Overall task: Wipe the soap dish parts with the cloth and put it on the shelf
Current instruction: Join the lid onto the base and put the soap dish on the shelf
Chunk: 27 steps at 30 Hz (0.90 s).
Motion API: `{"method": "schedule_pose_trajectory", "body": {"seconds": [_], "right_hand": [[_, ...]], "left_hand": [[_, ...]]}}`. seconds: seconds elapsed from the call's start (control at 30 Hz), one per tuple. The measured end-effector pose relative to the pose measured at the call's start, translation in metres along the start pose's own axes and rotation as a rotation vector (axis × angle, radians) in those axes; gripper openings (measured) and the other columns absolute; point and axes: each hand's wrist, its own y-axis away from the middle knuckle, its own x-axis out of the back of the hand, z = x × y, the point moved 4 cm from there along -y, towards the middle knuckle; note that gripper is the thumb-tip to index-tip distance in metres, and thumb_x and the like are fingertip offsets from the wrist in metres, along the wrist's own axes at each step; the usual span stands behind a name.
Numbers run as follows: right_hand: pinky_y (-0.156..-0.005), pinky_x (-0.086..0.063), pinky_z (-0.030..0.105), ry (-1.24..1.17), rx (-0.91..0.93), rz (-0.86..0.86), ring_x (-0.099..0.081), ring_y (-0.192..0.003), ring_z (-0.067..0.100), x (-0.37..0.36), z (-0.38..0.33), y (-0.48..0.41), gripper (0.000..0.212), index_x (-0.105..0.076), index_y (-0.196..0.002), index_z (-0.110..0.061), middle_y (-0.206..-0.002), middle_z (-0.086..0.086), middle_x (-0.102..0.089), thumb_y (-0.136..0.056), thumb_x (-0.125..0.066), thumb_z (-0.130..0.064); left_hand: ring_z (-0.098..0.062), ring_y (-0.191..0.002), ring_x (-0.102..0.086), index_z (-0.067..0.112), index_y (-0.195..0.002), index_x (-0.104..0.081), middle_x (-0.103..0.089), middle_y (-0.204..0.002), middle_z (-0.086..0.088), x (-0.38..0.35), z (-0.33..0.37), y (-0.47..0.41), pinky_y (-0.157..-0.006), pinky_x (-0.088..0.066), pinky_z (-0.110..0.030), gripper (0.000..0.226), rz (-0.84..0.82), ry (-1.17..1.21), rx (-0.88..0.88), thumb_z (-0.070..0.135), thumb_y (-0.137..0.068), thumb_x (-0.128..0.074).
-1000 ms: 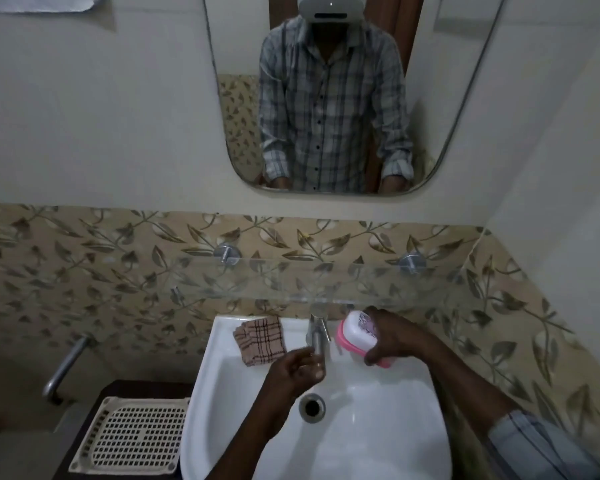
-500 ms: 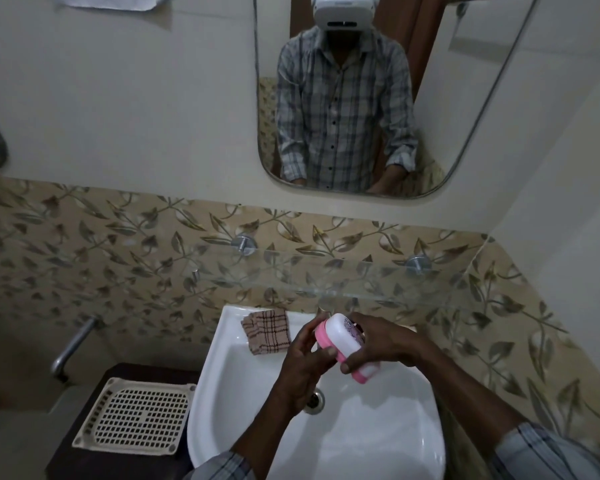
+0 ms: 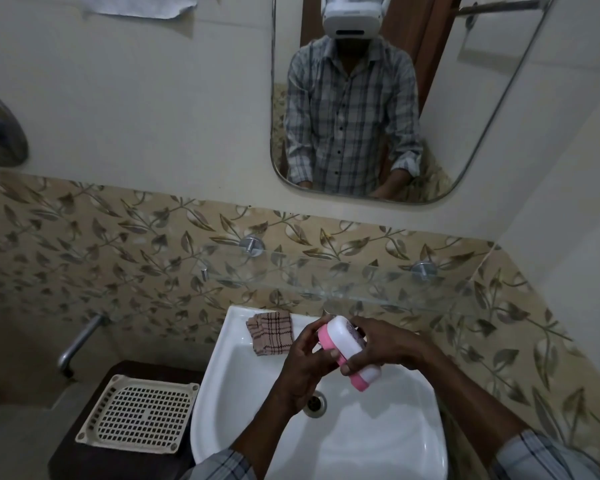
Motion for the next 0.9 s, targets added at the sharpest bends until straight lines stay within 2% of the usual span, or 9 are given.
{"method": "schedule_pose_trajectory", "body": {"seconds": [0.17,0.27,0.4,0.53,0.63,0.73,0.8,0.83,0.9], "right_hand": [[-0.069,-0.060,0.026,-0.011,-0.008,-0.005,-0.064,-0.094,0.010,-0.005,-0.005,0.005,0.079,-0.054,-0.116,-0.040,-0.102,-0.015,-0.064,-0.047,-0.091,-0.054],[-0.072,-0.056,0.023,0.107,0.031,0.002,-0.061,-0.097,0.006,-0.013,-0.013,0.009,0.101,-0.040,-0.134,-0.038,-0.112,-0.015,-0.062,-0.048,-0.086,-0.062],[-0.059,-0.059,0.029,0.157,0.023,0.034,-0.063,-0.086,0.015,-0.022,-0.013,0.006,0.117,-0.014,-0.150,-0.024,-0.121,0.002,-0.055,-0.056,-0.083,-0.034],[-0.094,-0.051,0.035,0.447,0.024,0.133,-0.049,-0.123,0.029,-0.011,-0.014,0.004,0.120,-0.002,-0.155,-0.012,-0.151,0.014,-0.036,-0.065,-0.081,-0.027],[-0.110,-0.038,0.037,0.532,0.055,0.198,-0.029,-0.141,0.032,-0.008,-0.016,0.009,0.125,0.003,-0.155,-0.011,-0.159,0.014,-0.019,-0.067,-0.083,-0.031],[-0.106,-0.040,0.027,0.298,0.106,0.282,-0.033,-0.137,0.014,0.004,-0.023,0.019,0.121,-0.019,-0.148,-0.022,-0.151,0.003,-0.029,-0.052,-0.088,-0.049],[-0.081,-0.047,0.006,-0.010,0.174,0.444,-0.048,-0.111,-0.013,0.016,-0.025,0.031,0.085,-0.037,-0.117,-0.056,-0.120,-0.025,-0.047,-0.048,-0.086,-0.057],[-0.074,-0.051,0.007,-0.204,0.168,0.509,-0.056,-0.101,-0.012,0.019,-0.021,0.035,0.070,-0.046,-0.111,-0.055,-0.111,-0.029,-0.052,-0.052,-0.085,-0.057],[-0.074,-0.063,0.034,-0.606,0.072,0.536,-0.068,-0.095,0.010,0.015,-0.006,0.032,0.047,-0.062,-0.106,-0.031,-0.111,-0.009,-0.066,-0.067,-0.083,-0.047]], "left_hand": [[-0.036,-0.118,-0.063,0.020,-0.132,-0.059,-0.058,-0.137,-0.016,-0.002,0.000,0.002,-0.088,-0.056,-0.049,0.059,0.043,0.064,0.003,0.003,-0.078,-0.076],[-0.042,-0.121,-0.060,0.018,-0.132,-0.059,-0.058,-0.135,-0.024,-0.003,-0.002,0.003,-0.092,-0.054,-0.055,0.057,0.099,0.136,0.003,0.008,-0.078,-0.076],[-0.044,-0.126,-0.056,0.017,-0.137,-0.055,-0.057,-0.138,-0.024,-0.008,-0.002,0.005,-0.099,-0.050,-0.058,0.064,0.122,0.216,0.037,0.010,-0.077,-0.078],[-0.039,-0.119,-0.063,0.013,-0.135,-0.058,-0.063,-0.133,-0.020,-0.014,0.021,0.006,-0.091,-0.057,-0.050,0.063,0.133,0.141,0.132,0.032,-0.079,-0.080],[-0.039,-0.102,-0.071,0.004,-0.126,-0.062,-0.070,-0.120,-0.023,-0.011,0.042,0.003,-0.084,-0.060,-0.048,0.043,0.182,-0.066,0.208,0.017,-0.086,-0.074],[-0.037,-0.083,-0.072,-0.003,-0.115,-0.064,-0.071,-0.109,-0.025,-0.010,0.062,0.002,-0.074,-0.062,-0.047,0.032,0.253,-0.135,0.202,0.003,-0.084,-0.067],[-0.035,-0.076,-0.071,-0.002,-0.110,-0.065,-0.071,-0.103,-0.025,-0.009,0.072,0.003,-0.073,-0.062,-0.046,0.026,0.297,-0.143,0.181,0.001,-0.084,-0.064],[-0.035,-0.076,-0.071,0.000,-0.107,-0.065,-0.071,-0.101,-0.024,-0.008,0.075,0.003,-0.073,-0.062,-0.045,0.023,0.314,-0.139,0.168,0.001,-0.084,-0.063],[-0.039,-0.080,-0.072,0.002,-0.105,-0.065,-0.071,-0.101,-0.024,-0.010,0.080,0.001,-0.074,-0.061,-0.046,0.021,0.334,-0.114,0.141,0.000,-0.084,-0.063]]}}
